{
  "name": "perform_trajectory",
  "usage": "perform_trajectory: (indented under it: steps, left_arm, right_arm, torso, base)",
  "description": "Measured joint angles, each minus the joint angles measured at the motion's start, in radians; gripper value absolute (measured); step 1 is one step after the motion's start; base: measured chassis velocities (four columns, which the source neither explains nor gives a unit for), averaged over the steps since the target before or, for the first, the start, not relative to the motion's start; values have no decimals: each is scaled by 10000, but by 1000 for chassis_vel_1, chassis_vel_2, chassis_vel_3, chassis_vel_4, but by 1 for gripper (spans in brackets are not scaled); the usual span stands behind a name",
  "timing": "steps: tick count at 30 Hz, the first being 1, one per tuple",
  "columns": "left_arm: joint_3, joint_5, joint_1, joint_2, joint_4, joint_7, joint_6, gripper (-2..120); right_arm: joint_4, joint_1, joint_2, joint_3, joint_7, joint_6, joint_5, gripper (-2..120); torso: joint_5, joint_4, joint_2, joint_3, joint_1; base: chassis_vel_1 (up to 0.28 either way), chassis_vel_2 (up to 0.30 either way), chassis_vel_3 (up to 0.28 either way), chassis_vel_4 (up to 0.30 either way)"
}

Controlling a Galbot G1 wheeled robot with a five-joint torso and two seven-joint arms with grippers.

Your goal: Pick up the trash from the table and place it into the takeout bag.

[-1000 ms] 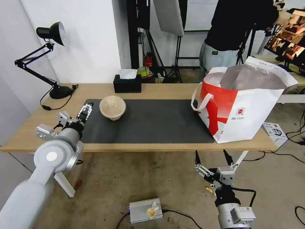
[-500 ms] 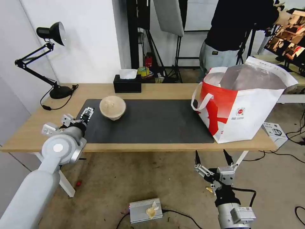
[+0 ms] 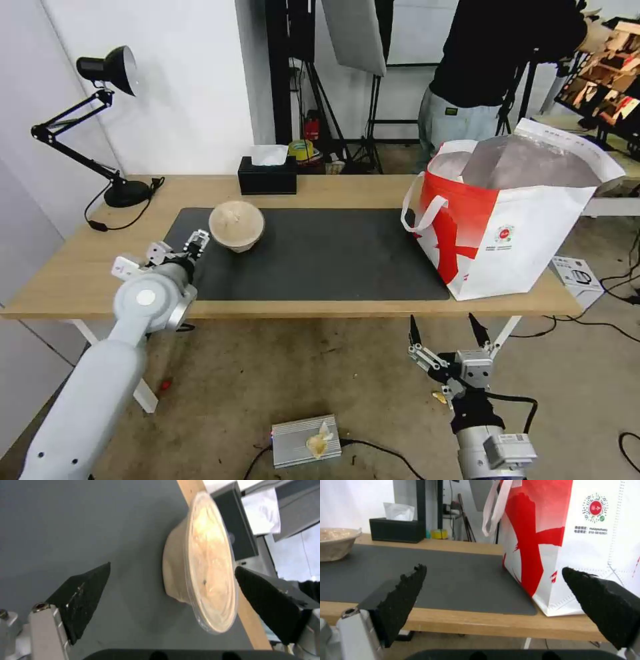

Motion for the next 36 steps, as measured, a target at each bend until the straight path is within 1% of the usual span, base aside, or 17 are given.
perform_trajectory:
  steps: [4,7,9,10,13,15,19,29,36]
  left_arm:
    - [519,387,-461,-258,436,-223,94,100]
    - [613,436,-599,-347,535,-351,110,100]
    - [755,463,-846,-491,782,-556,136,100]
    - [755,463,-846,-491,782,-556,136,100]
    - [905,542,-1170,-672,1154,-667,152,100]
    - [912,552,-1198,-691,1189,-675,152,100]
    - [1009,679,-1478,-824,1579,-755,153,100]
    - [1141,756,-1861,-1047,2031,-709,149,100]
    - [1015,874,-1759,-1187,1972,-679,101,100]
  right_arm:
    - [-1,0,1,0,0,0,0,100]
    - [0,0,0,1,0,0,0,100]
    - [-1,0,0,0,0,0,0,100]
    - [-1,0,0,0,0,0,0,100]
    - [-1,0,0,1,0,0,0,100]
    - [0,0,0,0,0,0,0,100]
    - [0,0,1,0,0,0,0,100]
    - [0,0,1,0,0,0,0,100]
    - [0,0,1,0,0,0,0,100]
  torso:
    - [0,-1,-1,0,0]
    - [-1,-1,0,1,0]
    - [0,-1,-1,0,0]
    - [0,-1,-1,0,0]
    - [0,-1,-1,0,0]
    - [0,-1,-1,0,0]
    - [0,0,-1,0,1]
    - [-1,-1,-1,0,0]
    - [0,0,-1,0,0]
  base:
    - [0,0,0,0]
    - [0,0,0,0]
    - [0,0,0,0]
    - [0,0,0,0]
    - [0,0,0,0]
    - [0,0,0,0]
    - [0,0,0,0]
    - [0,0,0,0]
    - [0,0,0,0]
